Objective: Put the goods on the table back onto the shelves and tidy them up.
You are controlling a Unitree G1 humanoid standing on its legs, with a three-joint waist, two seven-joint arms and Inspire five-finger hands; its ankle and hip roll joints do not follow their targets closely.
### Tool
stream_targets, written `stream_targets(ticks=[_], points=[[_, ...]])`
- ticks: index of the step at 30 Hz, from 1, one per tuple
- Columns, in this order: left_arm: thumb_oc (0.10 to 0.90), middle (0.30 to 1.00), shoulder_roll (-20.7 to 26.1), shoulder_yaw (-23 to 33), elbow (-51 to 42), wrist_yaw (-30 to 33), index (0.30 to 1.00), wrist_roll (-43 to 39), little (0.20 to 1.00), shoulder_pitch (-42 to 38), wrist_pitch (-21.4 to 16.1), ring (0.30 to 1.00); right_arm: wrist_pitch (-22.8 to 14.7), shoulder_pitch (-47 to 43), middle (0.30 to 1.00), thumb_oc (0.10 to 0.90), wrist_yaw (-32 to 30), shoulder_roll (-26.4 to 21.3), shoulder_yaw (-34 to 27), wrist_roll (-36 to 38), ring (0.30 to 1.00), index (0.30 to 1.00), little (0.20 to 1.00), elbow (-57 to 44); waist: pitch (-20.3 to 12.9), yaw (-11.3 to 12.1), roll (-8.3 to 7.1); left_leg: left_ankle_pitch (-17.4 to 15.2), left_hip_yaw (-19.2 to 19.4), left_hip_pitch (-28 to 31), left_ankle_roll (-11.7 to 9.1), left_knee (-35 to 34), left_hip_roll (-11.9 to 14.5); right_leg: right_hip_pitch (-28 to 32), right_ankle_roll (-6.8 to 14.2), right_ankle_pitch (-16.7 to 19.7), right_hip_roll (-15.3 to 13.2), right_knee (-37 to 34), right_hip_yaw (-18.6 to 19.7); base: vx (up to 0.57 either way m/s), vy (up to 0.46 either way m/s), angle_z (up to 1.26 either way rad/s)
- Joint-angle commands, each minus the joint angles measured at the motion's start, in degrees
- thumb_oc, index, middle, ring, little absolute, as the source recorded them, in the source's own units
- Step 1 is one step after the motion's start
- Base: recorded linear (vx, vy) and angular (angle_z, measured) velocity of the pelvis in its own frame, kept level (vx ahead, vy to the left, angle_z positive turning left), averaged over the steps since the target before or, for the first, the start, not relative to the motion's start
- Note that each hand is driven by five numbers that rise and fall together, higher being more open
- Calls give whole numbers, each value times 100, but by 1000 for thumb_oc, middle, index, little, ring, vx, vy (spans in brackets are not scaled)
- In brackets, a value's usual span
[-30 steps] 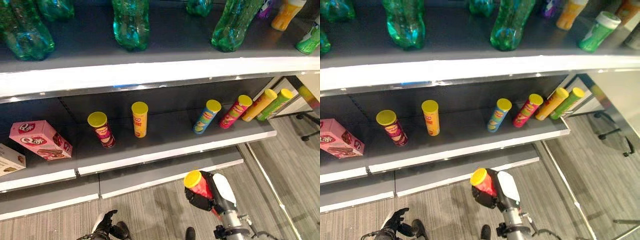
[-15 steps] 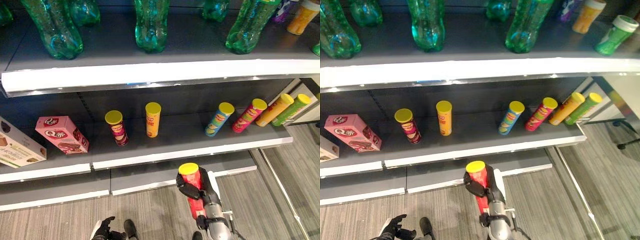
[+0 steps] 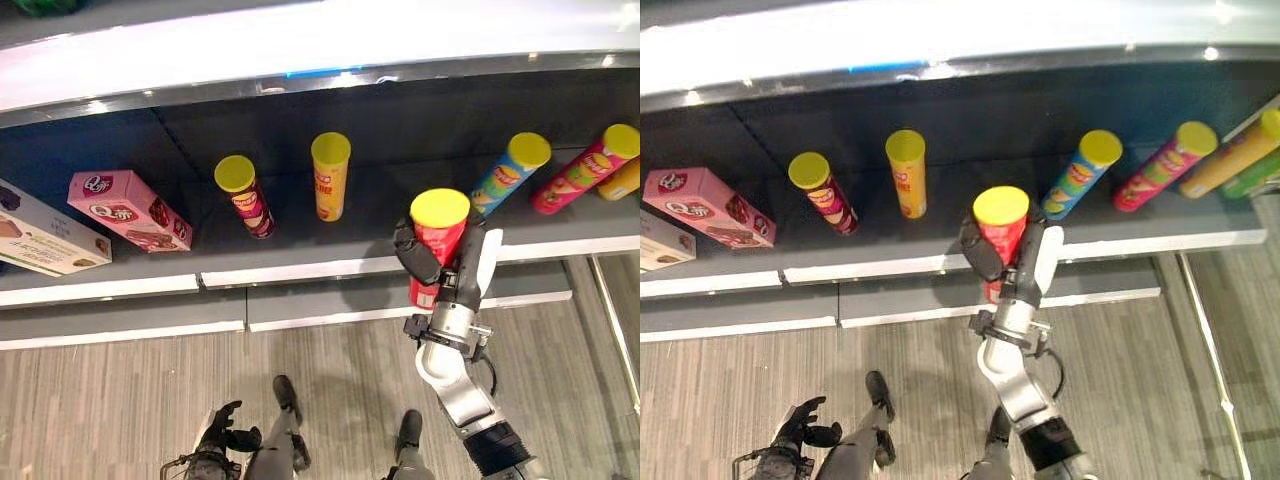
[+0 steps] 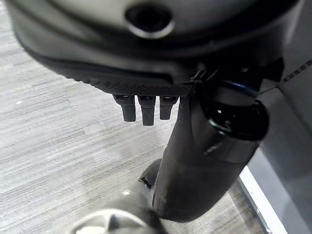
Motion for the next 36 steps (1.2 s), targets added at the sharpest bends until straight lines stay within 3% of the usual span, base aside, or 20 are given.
stream_targets(ticks=[1, 12, 29, 36], points=[[800, 900, 126, -243, -31, 178, 900, -132, 900, -93, -146, 900, -285, -527, 300, 400, -642, -17, -402, -800, 300, 300, 300, -812, 97, 184, 201, -1701, -225, 574, -212, 902, -133, -282, 13, 711, 73, 36, 193, -27, 22, 9], [800, 900, 208, -503, -546, 307, 900, -183, 900, -166, -383, 900, -243, -1227, 300, 400, -1060, 104, -251, -1072, 300, 300, 300, -442, 261, 320, 499, -1751, -327, 16, -189, 1164, -283, -604, 35, 963, -100, 43, 93, -9, 25, 8], [800, 900, 543, -922, -1464, 641, 900, 532, 900, -599, -653, 900, 301, -2632, 300, 400, -1730, -260, -1040, -1686, 300, 300, 300, -220, 418, 561, 1050, -2154, -322, -1072, -149, 2021, -448, -1202, 35, 1344, -422, 44, -34, 21, 29, 7], [800, 900, 705, -1011, -1808, 873, 900, 940, 900, -741, -707, 900, 362, -2946, 300, 400, -1807, -293, -1111, -1805, 300, 300, 300, -292, 430, 644, 1163, -2188, -282, -1385, -160, 2128, -469, -1439, 35, 1458, -493, 30, -113, 4, 6, 2]])
